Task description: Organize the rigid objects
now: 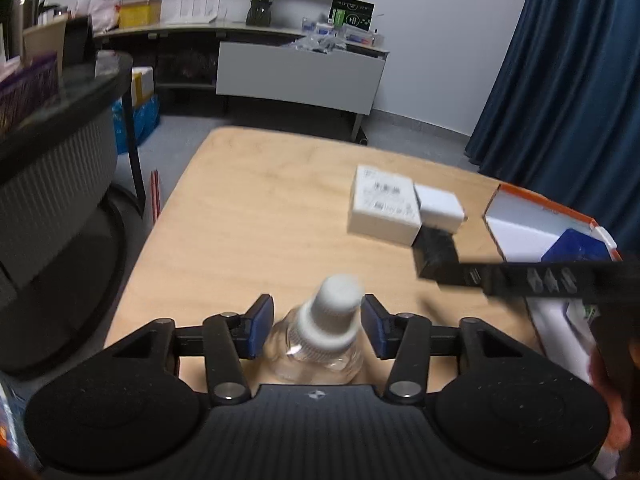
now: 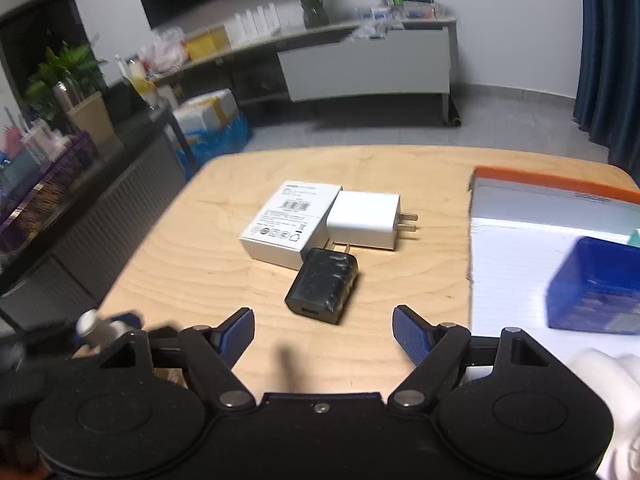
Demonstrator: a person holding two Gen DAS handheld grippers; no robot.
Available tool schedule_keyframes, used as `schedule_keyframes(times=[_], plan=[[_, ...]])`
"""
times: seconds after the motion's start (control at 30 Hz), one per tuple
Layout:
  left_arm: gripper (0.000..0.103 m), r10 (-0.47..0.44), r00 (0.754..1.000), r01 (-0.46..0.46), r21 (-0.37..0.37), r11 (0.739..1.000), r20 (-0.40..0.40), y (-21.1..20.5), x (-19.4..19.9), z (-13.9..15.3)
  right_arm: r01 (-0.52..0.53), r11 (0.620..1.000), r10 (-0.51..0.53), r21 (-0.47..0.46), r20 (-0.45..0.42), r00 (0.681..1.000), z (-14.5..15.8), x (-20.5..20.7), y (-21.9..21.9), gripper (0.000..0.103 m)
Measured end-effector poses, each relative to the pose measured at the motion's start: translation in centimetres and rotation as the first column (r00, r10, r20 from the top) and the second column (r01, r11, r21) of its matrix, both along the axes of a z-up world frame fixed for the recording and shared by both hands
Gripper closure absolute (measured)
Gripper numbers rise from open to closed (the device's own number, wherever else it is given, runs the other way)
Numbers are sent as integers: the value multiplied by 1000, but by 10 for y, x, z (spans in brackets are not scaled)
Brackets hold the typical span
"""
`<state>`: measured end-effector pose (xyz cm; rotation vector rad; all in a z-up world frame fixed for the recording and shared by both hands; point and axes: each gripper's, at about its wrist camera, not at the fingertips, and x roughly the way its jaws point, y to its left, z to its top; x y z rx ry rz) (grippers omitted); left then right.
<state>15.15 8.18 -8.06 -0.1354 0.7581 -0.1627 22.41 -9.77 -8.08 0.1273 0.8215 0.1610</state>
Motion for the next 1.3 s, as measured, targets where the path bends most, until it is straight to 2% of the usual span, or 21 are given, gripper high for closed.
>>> schedule_keyframes(times=[0.03, 0.13, 0.2, 0.27, 0.33, 0.37, 0.4, 0.43, 0.6, 0.9, 0.97, 1.3], plan=[[37, -3, 1000, 3, 0, 1000, -3, 0, -1, -2, 4, 1000, -4, -2, -2, 1000, -1, 4, 2, 12], [16, -18, 999, 17, 22, 1000, 42, 0, -8, 0, 9, 1000, -10, -27, -18, 1000, -9, 15, 7, 12], [15, -24, 998, 21, 47, 999, 62, -2, -8, 0, 3, 999, -4, -44, -19, 1000, -15, 18, 12, 20], [17, -32, 998, 30, 47, 998, 49, -5, -5, -3, -2, 996, 2, -85, 5, 1000, -15, 17, 16, 54], [31, -43, 998, 40, 62, 997, 47, -6, -6, -8, -2, 994, 3, -106, 5, 1000, -14, 15, 17, 60], [40, -53, 997, 48, 85, 995, 57, -8, -9, -9, -5, 996, 5, -93, 4, 1000, -13, 13, 16, 60], [54, -58, 996, 50, 122, 991, 66, -12, -11, -9, 4, 996, -3, -84, 11, 1000, -13, 9, 14, 60], [53, -58, 996, 47, 144, 988, 70, -13, -12, -9, 12, 997, -11, -83, 19, 1000, -11, 5, 13, 60], [53, -26, 997, 18, 101, 995, 75, -4, -14, -5, -7, 999, 9, -47, 46, 999, 4, -24, 5, 60], [54, -3, 992, -1, 33, 999, 124, -4, -31, 23, 0, 1000, 0, 7, 118, 993, 36, -81, -10, 60], [54, -4, 992, 3, 8, 1000, 127, -6, -38, 29, -1, 1000, 0, 9, 135, 991, 43, -96, -13, 60], [54, -15, 990, 18, -19, 1000, 139, -26, -67, 51, 8, 1000, -9, 6, 215, 977, 69, -156, -23, 60]])
